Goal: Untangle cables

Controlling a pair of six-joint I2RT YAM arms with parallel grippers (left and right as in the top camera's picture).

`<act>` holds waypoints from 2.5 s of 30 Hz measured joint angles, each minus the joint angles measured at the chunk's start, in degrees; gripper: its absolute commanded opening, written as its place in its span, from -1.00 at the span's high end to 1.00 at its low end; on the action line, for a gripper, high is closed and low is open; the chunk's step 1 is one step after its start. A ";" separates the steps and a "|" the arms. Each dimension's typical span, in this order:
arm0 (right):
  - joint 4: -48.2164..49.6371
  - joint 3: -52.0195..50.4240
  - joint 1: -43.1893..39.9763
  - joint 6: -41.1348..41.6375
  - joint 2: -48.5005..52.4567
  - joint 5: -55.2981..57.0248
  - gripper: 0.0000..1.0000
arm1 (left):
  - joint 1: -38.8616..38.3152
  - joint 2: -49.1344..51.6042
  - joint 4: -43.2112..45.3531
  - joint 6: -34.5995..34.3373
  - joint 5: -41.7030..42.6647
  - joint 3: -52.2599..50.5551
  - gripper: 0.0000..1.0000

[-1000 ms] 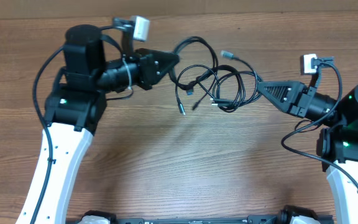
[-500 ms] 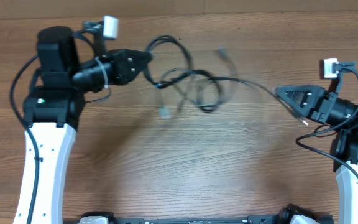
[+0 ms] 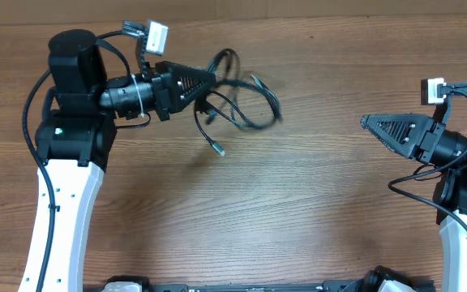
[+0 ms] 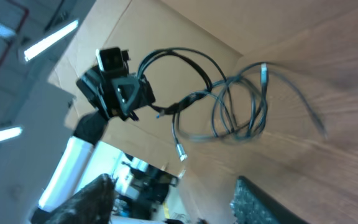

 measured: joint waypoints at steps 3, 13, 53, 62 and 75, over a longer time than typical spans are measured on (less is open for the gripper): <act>0.02 0.00 0.70 -0.20 0.00 -0.07 -0.44 | -2.64 0.00 1.60 0.02 0.92 0.00 0.92; 0.00 0.00 6.73 -0.17 0.00 0.46 -0.45 | -10.49 0.00 9.09 1.38 1.22 0.00 0.92; -12.79 0.00 29.24 -16.31 7.13 27.19 -0.39 | -30.86 0.00 21.35 -12.48 -13.88 0.00 0.92; -12.81 0.00 31.63 -16.92 7.13 27.19 -0.09 | -31.04 0.00 22.84 -18.29 -22.14 0.00 0.92; -12.72 0.00 37.99 -18.29 7.13 26.27 0.92 | -30.56 0.00 22.80 -17.64 -29.40 0.00 0.92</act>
